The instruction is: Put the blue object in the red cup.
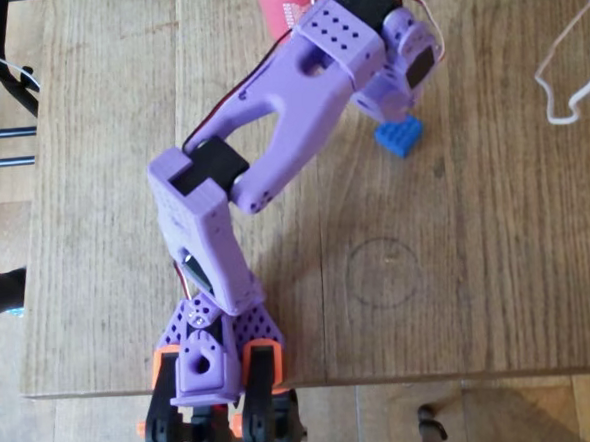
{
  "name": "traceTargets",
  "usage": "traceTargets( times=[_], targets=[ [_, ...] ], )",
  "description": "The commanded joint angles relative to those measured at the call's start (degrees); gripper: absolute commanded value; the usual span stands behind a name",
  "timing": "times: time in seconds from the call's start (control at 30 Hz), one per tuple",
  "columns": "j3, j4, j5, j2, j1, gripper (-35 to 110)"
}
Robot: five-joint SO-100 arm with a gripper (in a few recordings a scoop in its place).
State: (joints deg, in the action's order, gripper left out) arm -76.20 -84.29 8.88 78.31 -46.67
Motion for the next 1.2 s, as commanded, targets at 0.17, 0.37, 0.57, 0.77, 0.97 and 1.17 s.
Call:
traceTargets(
  times=[0.17, 0.37, 0.57, 0.77, 0.97, 1.17],
  targets=[
    [1.23, 0.97, -11.34, 0.44, 3.96, 1],
    [0.79, 1.41, -9.67, 0.44, 6.42, 1],
    [-0.53, 2.37, -7.47, 0.18, 6.06, 1],
    [-5.01, 2.81, -5.98, -0.18, 4.92, 11],
    [-7.38, 0.35, -2.99, -0.26, 5.19, 39],
    [-7.56, 0.09, -2.9, -1.41, 5.1, 38]
  ],
)
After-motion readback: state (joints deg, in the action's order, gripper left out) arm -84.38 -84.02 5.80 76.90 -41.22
